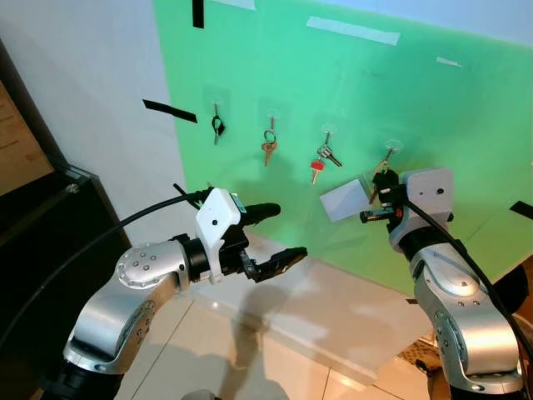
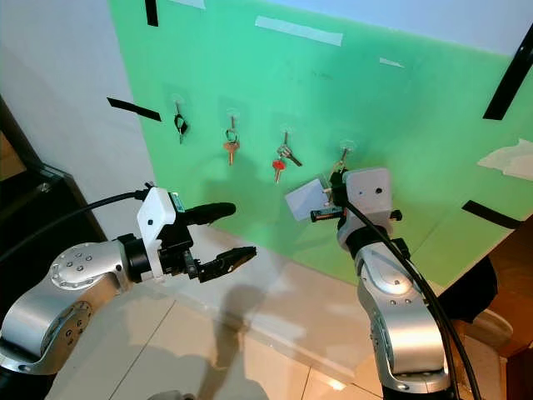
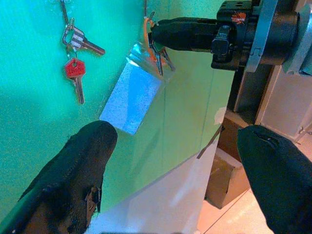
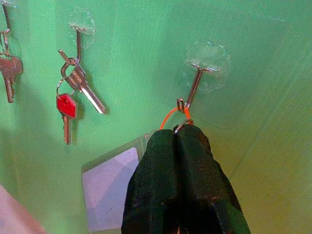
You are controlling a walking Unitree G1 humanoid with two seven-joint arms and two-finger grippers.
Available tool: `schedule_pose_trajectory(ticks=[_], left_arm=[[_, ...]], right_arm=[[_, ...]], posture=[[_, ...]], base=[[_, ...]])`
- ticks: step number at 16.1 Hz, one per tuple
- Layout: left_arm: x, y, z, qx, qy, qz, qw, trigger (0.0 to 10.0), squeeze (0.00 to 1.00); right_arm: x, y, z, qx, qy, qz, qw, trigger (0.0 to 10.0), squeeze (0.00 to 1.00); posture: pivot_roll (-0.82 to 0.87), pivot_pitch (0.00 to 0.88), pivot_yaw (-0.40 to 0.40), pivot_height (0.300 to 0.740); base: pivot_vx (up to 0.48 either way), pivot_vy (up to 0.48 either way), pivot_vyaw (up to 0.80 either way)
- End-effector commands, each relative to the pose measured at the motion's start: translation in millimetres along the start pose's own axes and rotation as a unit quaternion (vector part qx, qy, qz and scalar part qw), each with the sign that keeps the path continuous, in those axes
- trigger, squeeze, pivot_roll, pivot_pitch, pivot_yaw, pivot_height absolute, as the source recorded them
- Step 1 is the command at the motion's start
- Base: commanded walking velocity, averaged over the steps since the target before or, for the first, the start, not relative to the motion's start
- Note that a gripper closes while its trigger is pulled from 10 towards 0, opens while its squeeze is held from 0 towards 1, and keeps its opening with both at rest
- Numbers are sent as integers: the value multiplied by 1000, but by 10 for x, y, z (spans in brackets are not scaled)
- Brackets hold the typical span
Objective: Hang keys on a hook
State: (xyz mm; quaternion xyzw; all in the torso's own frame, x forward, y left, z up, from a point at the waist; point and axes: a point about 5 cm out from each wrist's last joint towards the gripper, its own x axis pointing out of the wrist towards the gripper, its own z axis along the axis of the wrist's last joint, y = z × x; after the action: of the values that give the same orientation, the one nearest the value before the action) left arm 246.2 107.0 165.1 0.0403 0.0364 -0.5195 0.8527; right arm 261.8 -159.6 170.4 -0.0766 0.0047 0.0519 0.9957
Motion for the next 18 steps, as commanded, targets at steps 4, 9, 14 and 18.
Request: schedule_pose_trajectory(ticks=[4, 9, 14, 18], left_arm=[[34, -2, 106, 11, -17, -7, 1000, 10000, 75], [34, -2, 106, 9, -21, -6, 1000, 10000, 78], [47, 18, 107, 9, -27, 2, 1000, 10000, 82], [-1, 130, -28, 18, -6, 78, 997, 10000, 71]], right_arm=[[-12, 25, -23, 17, 8, 16, 1000, 10000, 1000], [-107, 55, -145, 37, 26, 19, 999, 10000, 1000], [-189, -10, -235, 25, 38, -11, 999, 10000, 1000], [-272, -29, -359, 45, 62, -16, 997, 10000, 1000]], posture=[[-4, 0, -55, 740], [-8, 0, -54, 740], [-15, 0, -51, 740], [-22, 0, -51, 740]], base=[[0, 0, 0], [0, 0, 0], [0, 0, 0], [0, 0, 0]])
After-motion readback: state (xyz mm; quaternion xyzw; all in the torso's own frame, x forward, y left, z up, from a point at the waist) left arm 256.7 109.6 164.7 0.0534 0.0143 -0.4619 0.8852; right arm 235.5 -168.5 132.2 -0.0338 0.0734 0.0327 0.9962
